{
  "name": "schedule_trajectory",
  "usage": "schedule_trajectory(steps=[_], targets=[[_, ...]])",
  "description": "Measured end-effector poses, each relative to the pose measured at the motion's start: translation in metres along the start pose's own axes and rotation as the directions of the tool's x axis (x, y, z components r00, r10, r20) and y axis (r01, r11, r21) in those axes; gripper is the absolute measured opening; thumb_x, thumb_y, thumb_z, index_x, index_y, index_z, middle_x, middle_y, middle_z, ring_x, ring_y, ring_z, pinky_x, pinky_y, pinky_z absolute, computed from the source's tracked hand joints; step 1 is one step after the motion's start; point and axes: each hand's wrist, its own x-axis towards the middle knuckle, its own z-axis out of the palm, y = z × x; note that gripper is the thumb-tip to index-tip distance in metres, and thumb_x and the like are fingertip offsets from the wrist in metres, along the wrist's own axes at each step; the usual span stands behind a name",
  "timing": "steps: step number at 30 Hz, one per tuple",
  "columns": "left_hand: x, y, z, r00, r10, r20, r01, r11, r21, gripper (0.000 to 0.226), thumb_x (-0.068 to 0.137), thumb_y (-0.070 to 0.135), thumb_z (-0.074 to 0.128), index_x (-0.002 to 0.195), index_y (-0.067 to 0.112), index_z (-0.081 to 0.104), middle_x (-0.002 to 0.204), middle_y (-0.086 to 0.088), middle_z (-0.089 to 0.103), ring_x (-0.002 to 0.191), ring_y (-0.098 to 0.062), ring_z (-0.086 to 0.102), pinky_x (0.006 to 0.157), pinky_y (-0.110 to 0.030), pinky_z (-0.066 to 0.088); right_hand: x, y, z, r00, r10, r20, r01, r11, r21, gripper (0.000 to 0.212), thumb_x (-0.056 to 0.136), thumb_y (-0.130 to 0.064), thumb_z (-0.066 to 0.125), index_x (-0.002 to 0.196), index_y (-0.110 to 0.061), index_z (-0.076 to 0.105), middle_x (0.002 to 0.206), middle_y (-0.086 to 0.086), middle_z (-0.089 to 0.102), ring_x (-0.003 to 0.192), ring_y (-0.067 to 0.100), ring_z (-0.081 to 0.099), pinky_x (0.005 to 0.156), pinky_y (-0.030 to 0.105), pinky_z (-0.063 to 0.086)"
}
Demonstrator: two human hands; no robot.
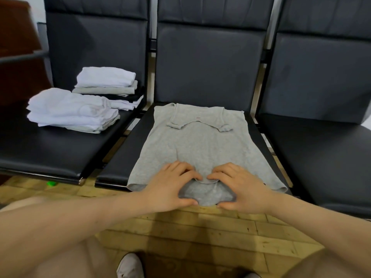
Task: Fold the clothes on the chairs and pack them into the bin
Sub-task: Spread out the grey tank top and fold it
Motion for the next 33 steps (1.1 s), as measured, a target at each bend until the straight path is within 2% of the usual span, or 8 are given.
schedule_trajectory(steps=[5,11,15,18,22,25,30,33], targets=[[0.0,0.004,0.003,0.998,0.029,-0.055,-0.027,0.999,0.035,0.061,0.074,0.067,0.058,0.124,0.032,0.054,0.121,0.007,0.05,0.115,-0.01,0.041,0.095,-0.025,0.03,0.001,-0.004,0.0,0.984,0.041,-0.175,-0.009,0.984,0.177,0.033,0.081,-0.034,0.076,0.109,-0.017,0.069,0.114,-0.003,0.066,0.109,0.016,0.058,0.093,0.033,0.049],[0.002,0.011,0.006,0.992,0.002,-0.125,0.003,0.999,0.042,0.058,0.071,0.07,0.057,0.115,0.032,0.057,0.114,0.011,0.052,0.109,-0.009,0.048,0.092,-0.027,0.038,0.011,0.0,-0.004,0.964,0.221,-0.15,-0.156,0.921,0.358,0.007,0.087,-0.022,0.071,0.088,-0.015,0.071,0.092,-0.007,0.068,0.087,0.009,0.06,0.079,0.025,0.048],[0.006,0.016,0.009,0.991,-0.023,-0.135,0.034,0.996,0.083,0.056,0.074,0.068,0.053,0.114,0.028,0.059,0.111,0.009,0.054,0.104,-0.012,0.051,0.088,-0.027,0.039,0.02,0.003,-0.003,0.937,0.339,-0.084,-0.281,0.874,0.397,0.009,0.093,-0.026,0.062,0.084,-0.026,0.061,0.078,-0.019,0.056,0.07,-0.004,0.052,0.064,0.012,0.038],[0.015,0.017,0.006,0.981,-0.094,-0.169,0.091,0.995,-0.028,0.036,0.085,0.051,0.058,0.105,0.022,0.064,0.1,0.008,0.057,0.095,-0.013,0.052,0.081,-0.028,0.042,0.028,0.005,-0.005,0.902,0.424,-0.085,-0.333,0.806,0.489,0.01,0.097,-0.022,0.055,0.087,-0.023,0.055,0.071,-0.014,0.055,0.061,-0.001,0.05,0.06,0.014,0.037],[0.031,0.012,-0.004,0.966,-0.231,-0.115,0.201,0.953,-0.228,0.017,0.094,0.034,0.055,0.091,0.019,0.061,0.075,0.012,0.054,0.075,-0.011,0.05,0.068,-0.027,0.039,0.038,0.008,-0.002,0.886,0.461,-0.054,-0.388,0.8,0.458,0.012,0.101,-0.021,0.045,0.089,-0.018,0.048,0.067,-0.01,0.05,0.06,0.005,0.046,0.058,0.023,0.033],[0.041,0.005,-0.013,0.953,-0.302,-0.007,0.271,0.866,-0.419,0.016,0.097,0.027,0.05,0.092,0.014,0.058,0.073,0.003,0.058,0.07,-0.013,0.053,0.065,-0.029,0.04,0.042,0.007,0.002,0.896,0.437,-0.079,-0.374,0.838,0.399,0.016,0.101,-0.032,0.045,0.089,-0.02,0.045,0.066,-0.006,0.05,0.062,0.014,0.048,0.059,0.029,0.033],[0.053,-0.014,-0.029,0.947,-0.314,0.064,0.298,0.787,-0.54,0.032,0.1,0.025,0.044,0.07,0.018,0.05,0.064,0.007,0.048,0.058,0.0,0.042,0.059,-0.015,0.036,0.045,0.009,-0.004,0.947,0.321,0.029,-0.303,0.857,0.417,0.017,0.09,-0.047,0.059,0.08,-0.038,0.049,0.07,-0.013,0.055,0.065,0.001,0.052,0.059,0.015,0.038],[0.05,-0.027,-0.034,0.937,-0.345,0.059,0.324,0.788,-0.523,0.042,0.099,0.034,0.044,0.061,0.018,0.037,0.054,0.011,0.034,0.05,-0.003,0.033,0.053,-0.016,0.032,0.043,0.016,-0.013,0.932,0.36,0.04,-0.321,0.77,0.551,0.032,0.094,-0.035,0.059,0.07,-0.015,0.054,0.057,-0.012,0.047,0.054,0.003,0.046,0.055,0.015,0.036]])
